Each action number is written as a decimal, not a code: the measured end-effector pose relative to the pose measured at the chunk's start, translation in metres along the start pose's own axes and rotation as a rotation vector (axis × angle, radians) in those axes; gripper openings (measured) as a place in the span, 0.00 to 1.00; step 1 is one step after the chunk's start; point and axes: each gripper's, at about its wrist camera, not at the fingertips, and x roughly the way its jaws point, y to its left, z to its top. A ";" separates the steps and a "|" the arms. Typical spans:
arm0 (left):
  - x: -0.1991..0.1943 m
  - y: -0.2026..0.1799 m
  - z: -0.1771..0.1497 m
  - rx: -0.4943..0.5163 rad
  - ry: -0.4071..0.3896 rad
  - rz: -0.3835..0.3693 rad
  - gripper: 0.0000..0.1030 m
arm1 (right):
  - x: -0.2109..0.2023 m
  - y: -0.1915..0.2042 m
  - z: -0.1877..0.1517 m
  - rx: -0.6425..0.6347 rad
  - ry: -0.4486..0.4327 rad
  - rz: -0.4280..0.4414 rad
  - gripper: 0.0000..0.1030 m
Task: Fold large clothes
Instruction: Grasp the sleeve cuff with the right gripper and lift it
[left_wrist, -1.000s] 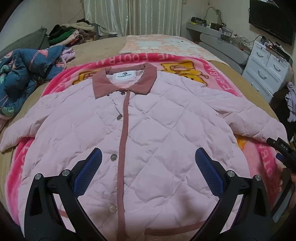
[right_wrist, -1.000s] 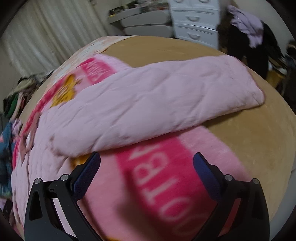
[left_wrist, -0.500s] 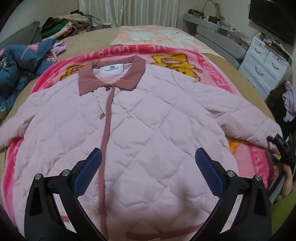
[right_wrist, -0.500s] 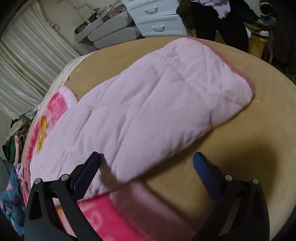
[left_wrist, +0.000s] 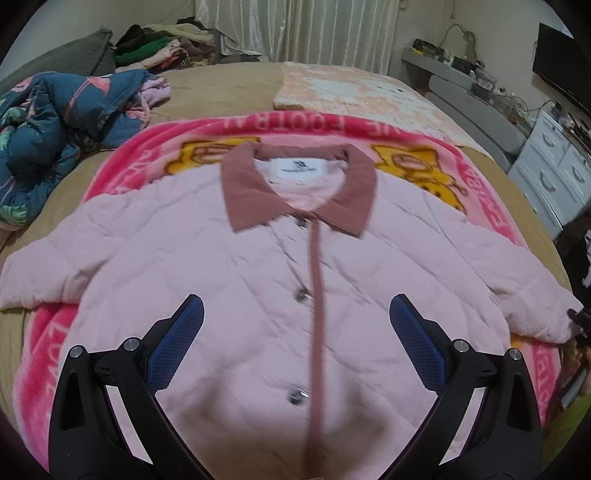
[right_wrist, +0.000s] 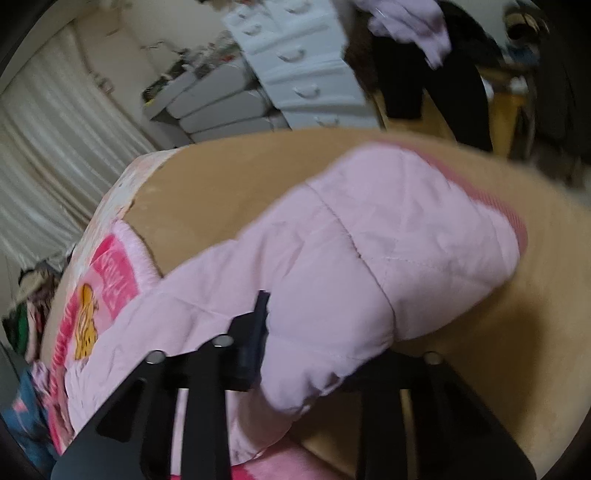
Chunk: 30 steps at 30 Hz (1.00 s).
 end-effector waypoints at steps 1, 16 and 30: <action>0.001 0.007 0.003 0.001 -0.004 0.004 0.92 | -0.008 0.010 0.000 -0.027 -0.022 0.005 0.20; 0.009 0.079 0.016 0.016 -0.060 0.090 0.92 | -0.101 0.177 -0.025 -0.364 -0.214 0.183 0.15; -0.018 0.106 0.023 0.018 -0.146 0.146 0.92 | -0.164 0.323 -0.078 -0.555 -0.226 0.441 0.15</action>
